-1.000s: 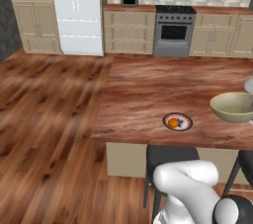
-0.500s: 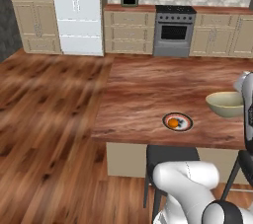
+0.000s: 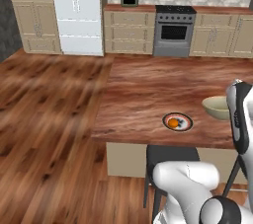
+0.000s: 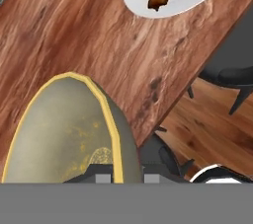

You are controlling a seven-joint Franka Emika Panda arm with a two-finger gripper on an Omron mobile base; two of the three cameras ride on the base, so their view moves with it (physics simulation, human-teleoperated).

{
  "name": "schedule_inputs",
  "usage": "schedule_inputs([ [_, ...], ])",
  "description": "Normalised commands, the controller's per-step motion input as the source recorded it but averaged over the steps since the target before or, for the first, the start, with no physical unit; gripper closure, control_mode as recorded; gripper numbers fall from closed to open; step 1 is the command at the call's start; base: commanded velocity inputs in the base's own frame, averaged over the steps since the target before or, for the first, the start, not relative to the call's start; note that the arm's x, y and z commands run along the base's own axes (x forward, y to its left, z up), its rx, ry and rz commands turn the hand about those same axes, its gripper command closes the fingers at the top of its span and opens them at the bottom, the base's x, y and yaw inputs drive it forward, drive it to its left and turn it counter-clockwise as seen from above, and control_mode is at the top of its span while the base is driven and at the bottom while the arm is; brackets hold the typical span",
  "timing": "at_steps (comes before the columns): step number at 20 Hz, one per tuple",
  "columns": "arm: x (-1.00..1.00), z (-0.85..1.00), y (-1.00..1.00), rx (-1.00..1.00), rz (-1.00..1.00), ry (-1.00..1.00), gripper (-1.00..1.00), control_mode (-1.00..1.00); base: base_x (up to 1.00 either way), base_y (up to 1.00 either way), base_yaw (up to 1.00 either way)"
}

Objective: Take the smaller bowl and place it next to the appetizer plate on the dining counter , and place the larger bowl next to the plate with cooked food.

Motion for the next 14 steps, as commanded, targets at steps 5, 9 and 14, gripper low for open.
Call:
schedule_inputs([
  [5,0.34,-0.27,-0.12,0.0,0.0,0.0,1.0,-1.0,0.0,0.0,0.0],
  [9,0.43,-0.2,-0.13,0.0,0.0,0.0,1.0,-1.0,0.0,0.0,0.0],
  [14,0.36,-0.18,-0.25,0.0,0.0,0.0,1.0,-1.0,0.0,0.0,0.0],
])
